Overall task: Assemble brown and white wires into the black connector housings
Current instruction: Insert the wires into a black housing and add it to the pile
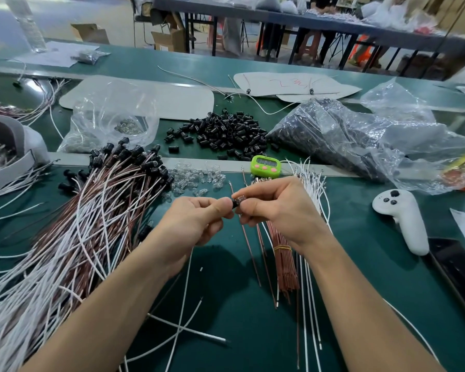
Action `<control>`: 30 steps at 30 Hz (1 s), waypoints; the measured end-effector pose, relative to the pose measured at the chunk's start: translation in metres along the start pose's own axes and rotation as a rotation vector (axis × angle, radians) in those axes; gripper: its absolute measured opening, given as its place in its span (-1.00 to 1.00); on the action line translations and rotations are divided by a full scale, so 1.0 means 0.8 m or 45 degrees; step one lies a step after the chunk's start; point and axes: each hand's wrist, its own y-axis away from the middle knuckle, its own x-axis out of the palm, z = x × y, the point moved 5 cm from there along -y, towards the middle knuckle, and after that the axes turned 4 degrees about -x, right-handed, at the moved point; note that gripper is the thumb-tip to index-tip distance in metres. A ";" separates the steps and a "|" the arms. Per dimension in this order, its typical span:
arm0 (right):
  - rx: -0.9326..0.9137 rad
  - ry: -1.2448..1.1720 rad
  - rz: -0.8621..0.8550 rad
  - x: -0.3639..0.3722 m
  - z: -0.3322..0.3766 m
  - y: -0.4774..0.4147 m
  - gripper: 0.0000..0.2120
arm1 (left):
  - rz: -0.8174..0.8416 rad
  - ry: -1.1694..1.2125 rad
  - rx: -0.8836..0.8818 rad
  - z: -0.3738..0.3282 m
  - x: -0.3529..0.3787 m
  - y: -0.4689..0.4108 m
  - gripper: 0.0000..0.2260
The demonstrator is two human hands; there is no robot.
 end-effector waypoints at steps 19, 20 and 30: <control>0.281 -0.615 0.155 0.008 -0.020 0.016 -0.78 | 0.197 0.043 0.034 -0.003 0.002 0.007 -0.86; 0.314 -0.669 0.212 0.012 -0.020 0.017 -0.71 | 0.218 0.048 0.029 -0.003 0.003 0.008 -0.88; 0.353 -0.925 0.295 0.046 -0.015 0.021 -0.64 | 0.216 0.219 0.001 -0.003 -0.004 0.007 -0.70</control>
